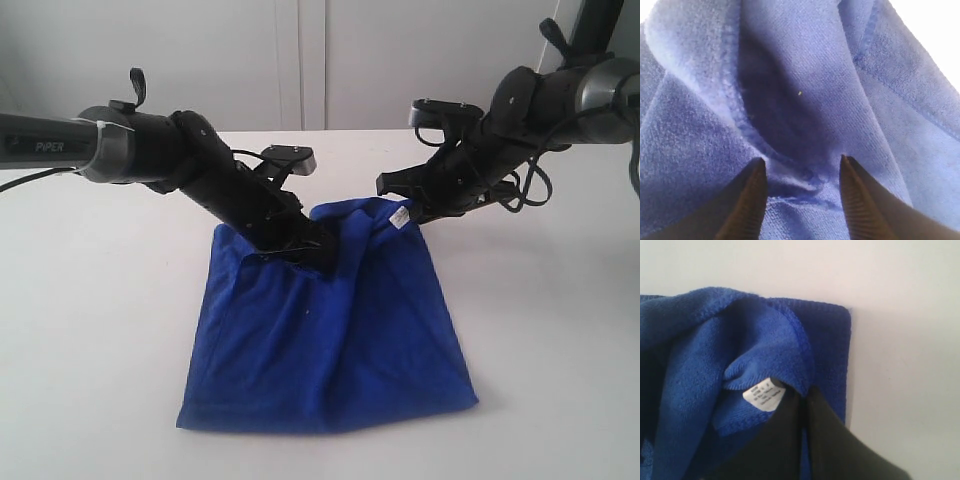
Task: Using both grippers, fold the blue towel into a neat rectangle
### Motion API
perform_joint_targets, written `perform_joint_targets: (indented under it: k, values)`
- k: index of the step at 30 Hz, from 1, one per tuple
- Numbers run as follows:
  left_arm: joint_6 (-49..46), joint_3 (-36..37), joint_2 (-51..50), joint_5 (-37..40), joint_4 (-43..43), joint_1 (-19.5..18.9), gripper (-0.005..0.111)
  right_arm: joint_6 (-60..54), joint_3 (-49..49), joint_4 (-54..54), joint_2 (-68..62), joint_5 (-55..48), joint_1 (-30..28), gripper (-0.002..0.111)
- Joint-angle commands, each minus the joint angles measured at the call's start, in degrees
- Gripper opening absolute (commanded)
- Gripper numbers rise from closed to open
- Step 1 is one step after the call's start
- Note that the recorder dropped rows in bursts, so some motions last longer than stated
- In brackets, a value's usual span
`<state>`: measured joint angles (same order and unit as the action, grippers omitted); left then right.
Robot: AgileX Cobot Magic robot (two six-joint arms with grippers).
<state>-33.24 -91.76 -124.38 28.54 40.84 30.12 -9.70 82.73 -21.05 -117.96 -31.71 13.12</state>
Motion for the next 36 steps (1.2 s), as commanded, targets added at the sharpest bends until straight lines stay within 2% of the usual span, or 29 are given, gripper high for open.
perform_joint_targets:
  k: [1, 14, 18, 25, 31, 34, 36]
  values:
    - [-4.5, -0.2, 0.3, 1.1, 1.2, 0.3, 0.051, 0.1, -0.1, 0.2, 0.7, 0.6, -0.5, 0.0]
    - [-20.8, -0.2, 0.4, 4.1, -3.0, 0.3, 0.051, 0.1, -0.1, 0.2, 0.7, 0.3, -0.5, 0.0]
    - [-20.9, -0.2, 0.4, 2.7, -4.5, 0.4, 0.051, 0.1, -0.1, 0.1, 0.7, 0.2, -0.5, 0.0]
    - [-17.5, -0.2, 0.4, -2.6, -14.9, 3.7, 0.051, 0.1, -0.1, 0.1, 0.6, 0.2, -0.5, 0.0]
    - [-14.4, -0.2, 0.4, -4.9, -17.7, 4.4, 0.051, -0.6, -0.1, 0.1, 0.6, 0.0, -0.5, 0.0]
    - [-13.2, -0.2, 0.4, -4.7, -19.1, 4.4, 0.043, -0.6, -0.1, 0.1, 0.6, 0.0, -0.5, 0.0]
    - [-13.2, -0.2, 0.4, -4.6, -19.1, 4.4, 0.031, -0.6, -0.1, 0.1, 0.6, 0.0, -0.5, 0.0]
